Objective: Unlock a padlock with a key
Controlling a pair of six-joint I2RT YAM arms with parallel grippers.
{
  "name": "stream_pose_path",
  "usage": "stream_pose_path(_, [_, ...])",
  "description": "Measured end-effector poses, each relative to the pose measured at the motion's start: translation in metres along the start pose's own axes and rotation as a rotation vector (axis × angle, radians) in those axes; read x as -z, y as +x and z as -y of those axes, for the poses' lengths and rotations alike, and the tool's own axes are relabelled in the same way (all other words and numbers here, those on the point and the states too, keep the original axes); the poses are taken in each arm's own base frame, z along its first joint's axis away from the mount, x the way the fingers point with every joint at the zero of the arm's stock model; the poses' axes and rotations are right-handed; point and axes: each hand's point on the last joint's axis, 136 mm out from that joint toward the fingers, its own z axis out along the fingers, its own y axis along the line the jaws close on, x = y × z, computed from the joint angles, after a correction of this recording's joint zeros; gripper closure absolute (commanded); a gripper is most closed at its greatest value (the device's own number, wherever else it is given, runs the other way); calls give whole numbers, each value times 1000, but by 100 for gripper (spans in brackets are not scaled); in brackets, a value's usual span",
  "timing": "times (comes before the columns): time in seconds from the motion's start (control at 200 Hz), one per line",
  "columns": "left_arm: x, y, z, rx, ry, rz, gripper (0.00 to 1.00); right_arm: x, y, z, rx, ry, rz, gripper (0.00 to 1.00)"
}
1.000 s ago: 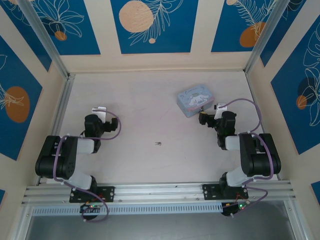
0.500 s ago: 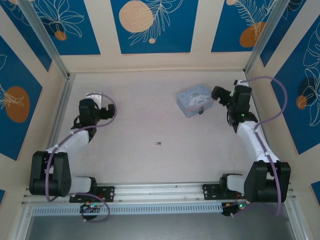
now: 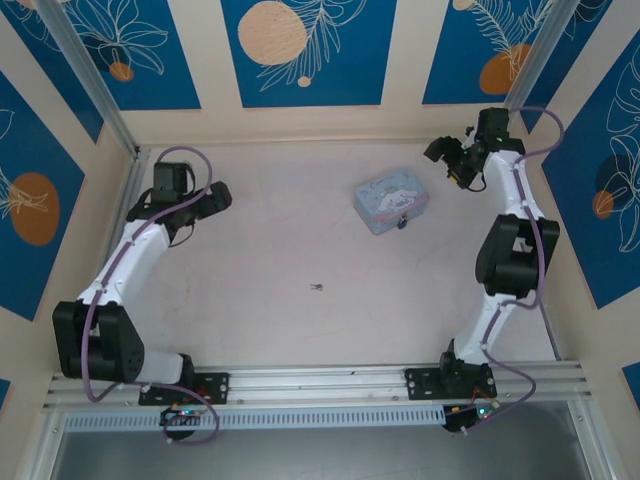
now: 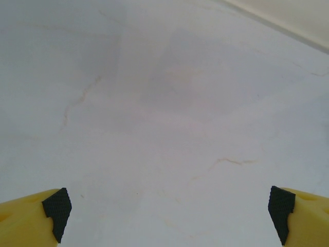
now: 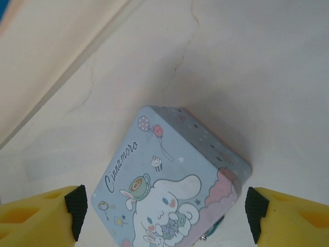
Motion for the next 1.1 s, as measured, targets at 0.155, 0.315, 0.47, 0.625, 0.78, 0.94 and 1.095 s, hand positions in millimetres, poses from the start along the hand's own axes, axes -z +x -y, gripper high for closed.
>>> stream_pose_path(0.155, [8, 29, 22, 43, 55, -100, 0, -34, 7, 10, -87, 4, -114, 20])
stream_pose_path(0.315, [14, 50, 47, 47, 107, -167, 0, -55, 19, 9, -122, -2, -188, 24])
stream_pose_path(0.47, [18, 65, 63, 33, 134, -205, 0, -67, 45, -7, -103, -15, -266, 27])
stream_pose_path(0.625, [19, 71, 72, 23, 149, -217, 0, -77, 82, -30, -54, -49, -346, 27])
stream_pose_path(0.78, [19, 76, 76, 27, 152, -228, 0, -70, 114, -50, -14, -85, -390, 25])
stream_pose_path(0.94, [14, 79, 80, 19, 149, -244, 0, -57, 100, -65, -14, -117, -354, 23])
stream_pose_path(1.095, [13, 81, 84, 11, 153, -251, 0, -22, 27, -65, -41, -155, -186, 23])
